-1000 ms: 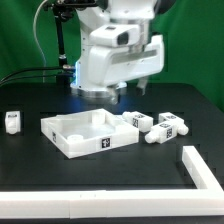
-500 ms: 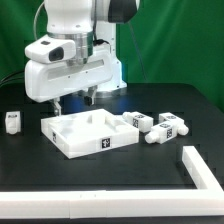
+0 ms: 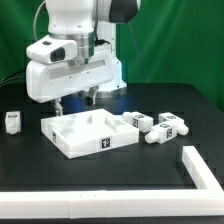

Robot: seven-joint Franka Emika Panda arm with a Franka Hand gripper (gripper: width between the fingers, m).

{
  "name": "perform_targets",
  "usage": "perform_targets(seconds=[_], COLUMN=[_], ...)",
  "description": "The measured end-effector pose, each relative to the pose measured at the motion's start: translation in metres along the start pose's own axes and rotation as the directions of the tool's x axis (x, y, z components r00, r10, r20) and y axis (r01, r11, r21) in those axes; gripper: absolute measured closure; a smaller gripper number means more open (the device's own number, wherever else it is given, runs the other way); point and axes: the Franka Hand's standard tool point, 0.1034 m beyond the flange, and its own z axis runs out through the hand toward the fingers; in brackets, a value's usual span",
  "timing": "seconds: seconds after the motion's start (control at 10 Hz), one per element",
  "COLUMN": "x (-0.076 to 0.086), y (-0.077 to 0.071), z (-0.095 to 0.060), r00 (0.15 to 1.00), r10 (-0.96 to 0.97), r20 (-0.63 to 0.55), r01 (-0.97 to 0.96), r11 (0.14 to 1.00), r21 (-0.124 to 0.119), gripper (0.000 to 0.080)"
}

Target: Assemble one leg

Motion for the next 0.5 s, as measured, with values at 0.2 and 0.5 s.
perform_targets(seconds=[0.2,0.5], x=[-0.004,-0.016], y=[0.035,0.04], z=[0.011,0.029], r00=[0.999,1.0], r10=[-0.039,-0.02], r20=[0.0,0.024], r01=[0.039,0.019], r11=[0.999,0.999], r21=[-0.005,0.035], gripper=[0.015,0.015])
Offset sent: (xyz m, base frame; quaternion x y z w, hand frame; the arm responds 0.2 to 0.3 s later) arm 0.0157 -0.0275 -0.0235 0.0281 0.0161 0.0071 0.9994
